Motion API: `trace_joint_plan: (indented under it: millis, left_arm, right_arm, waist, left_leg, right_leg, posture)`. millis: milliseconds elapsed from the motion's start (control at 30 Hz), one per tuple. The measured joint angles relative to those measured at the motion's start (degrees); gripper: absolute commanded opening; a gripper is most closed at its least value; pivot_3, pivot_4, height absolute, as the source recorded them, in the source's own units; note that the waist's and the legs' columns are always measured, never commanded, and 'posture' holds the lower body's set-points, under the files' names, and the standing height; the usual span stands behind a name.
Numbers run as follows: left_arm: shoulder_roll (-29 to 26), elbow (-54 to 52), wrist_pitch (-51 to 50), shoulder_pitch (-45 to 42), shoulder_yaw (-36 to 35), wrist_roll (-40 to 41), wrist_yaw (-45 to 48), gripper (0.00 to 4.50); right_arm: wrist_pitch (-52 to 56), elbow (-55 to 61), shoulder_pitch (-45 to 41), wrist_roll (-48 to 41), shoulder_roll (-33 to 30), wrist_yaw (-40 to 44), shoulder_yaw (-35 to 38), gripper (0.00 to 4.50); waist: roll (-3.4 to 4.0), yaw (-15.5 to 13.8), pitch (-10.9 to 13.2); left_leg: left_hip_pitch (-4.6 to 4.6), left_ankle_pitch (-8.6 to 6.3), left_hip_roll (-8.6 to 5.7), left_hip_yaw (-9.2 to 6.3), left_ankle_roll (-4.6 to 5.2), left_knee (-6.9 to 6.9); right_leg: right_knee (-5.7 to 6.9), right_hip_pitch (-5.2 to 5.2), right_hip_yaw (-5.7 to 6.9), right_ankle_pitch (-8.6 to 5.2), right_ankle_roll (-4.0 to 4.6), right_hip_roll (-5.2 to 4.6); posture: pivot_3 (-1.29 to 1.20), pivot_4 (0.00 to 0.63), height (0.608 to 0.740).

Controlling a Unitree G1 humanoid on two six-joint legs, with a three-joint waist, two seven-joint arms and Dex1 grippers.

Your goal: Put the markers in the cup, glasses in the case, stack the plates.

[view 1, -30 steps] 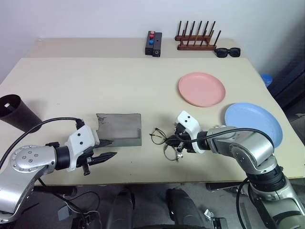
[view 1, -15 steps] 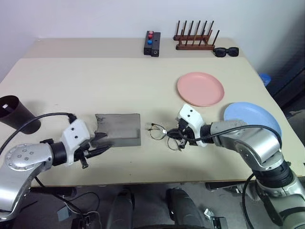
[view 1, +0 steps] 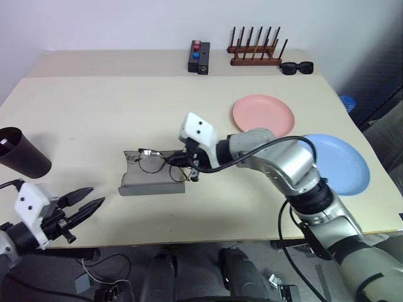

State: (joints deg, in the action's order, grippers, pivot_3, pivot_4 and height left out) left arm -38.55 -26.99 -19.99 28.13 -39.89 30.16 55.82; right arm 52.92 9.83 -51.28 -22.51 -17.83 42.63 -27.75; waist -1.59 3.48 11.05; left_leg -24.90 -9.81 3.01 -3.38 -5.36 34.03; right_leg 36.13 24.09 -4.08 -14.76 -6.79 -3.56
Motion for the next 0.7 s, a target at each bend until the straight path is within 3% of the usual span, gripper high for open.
trace_joint_plan:
  millis: [233, 700]
  left_arm:
    - [0.55, 0.06, 1.41, 2.12, -0.57, 0.45, -0.07, 1.87]
    - [-0.05, 0.12, 1.47, 0.69, 0.88, 0.57, -1.00, 1.87]
  right_arm:
    - [-7.73, -11.80, -2.49, 6.22, 7.80, 1.78, -5.40, 0.02]
    - [-12.60, -15.44, -3.01, 12.73, 7.74, 4.65, -4.83, 0.02]
  waist:
    - [0.01, 0.53, 0.00]
    - [0.02, 0.51, -0.01]
  left_leg:
    - [-0.18, 0.00, 0.01, 0.01, -0.01, -0.08]
    - [-0.18, 0.00, 0.01, 0.01, -0.02, -0.08]
  right_leg:
    - [0.06, 0.08, 0.00, 0.02, 0.01, 0.03]
    - [0.07, 0.12, 0.00, 0.02, 0.01, 0.04]
  posture:
    - [0.00, 0.150, 0.740]
    - [0.00, 0.150, 0.740]
